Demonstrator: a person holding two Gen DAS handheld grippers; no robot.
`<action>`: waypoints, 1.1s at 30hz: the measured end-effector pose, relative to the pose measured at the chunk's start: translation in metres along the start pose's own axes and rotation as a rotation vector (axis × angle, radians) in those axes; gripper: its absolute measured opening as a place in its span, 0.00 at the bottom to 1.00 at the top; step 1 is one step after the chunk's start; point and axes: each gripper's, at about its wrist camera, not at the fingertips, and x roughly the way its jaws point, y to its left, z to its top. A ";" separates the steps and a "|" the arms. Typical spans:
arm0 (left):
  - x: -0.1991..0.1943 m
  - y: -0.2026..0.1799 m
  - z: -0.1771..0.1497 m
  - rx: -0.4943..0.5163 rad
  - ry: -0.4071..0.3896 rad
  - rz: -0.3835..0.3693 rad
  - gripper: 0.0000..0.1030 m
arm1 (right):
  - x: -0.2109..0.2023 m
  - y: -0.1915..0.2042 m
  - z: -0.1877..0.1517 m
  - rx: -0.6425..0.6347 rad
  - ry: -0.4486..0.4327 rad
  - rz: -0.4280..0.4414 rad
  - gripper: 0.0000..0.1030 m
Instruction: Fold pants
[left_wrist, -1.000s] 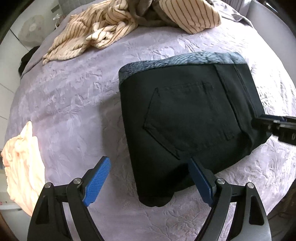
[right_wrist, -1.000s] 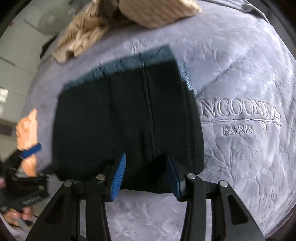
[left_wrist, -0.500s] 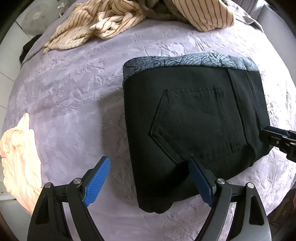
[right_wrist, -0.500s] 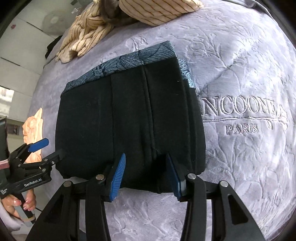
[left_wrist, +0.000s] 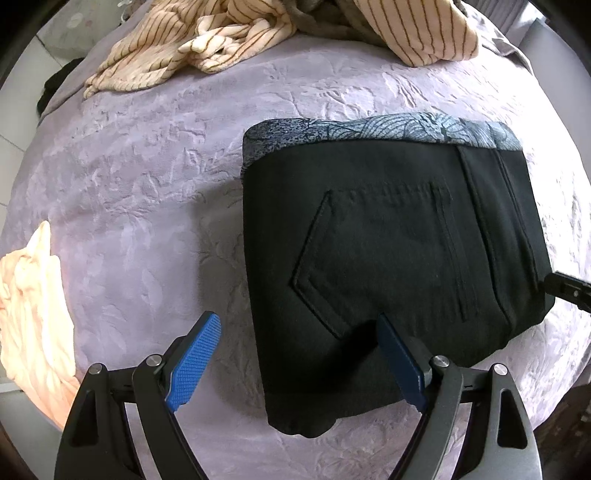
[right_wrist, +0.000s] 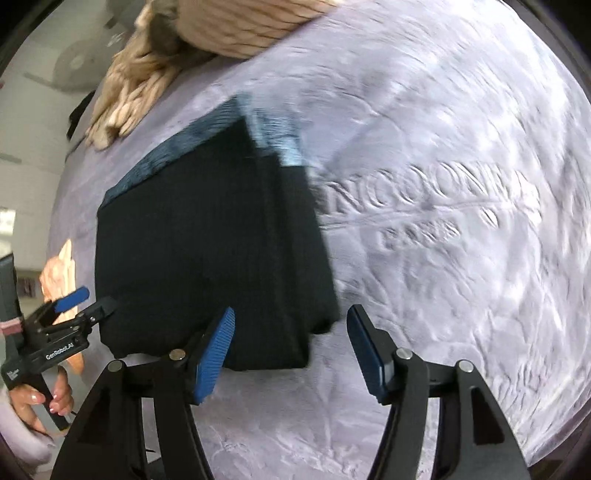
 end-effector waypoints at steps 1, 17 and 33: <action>0.001 0.000 0.001 -0.001 0.000 0.001 0.84 | 0.000 -0.006 0.000 0.022 0.004 0.014 0.65; 0.014 0.005 0.017 -0.031 0.003 0.001 0.97 | -0.015 -0.008 0.019 -0.005 -0.053 0.124 0.78; 0.032 0.026 0.032 -0.102 0.040 -0.176 0.99 | 0.010 -0.005 0.041 -0.101 0.018 0.177 0.86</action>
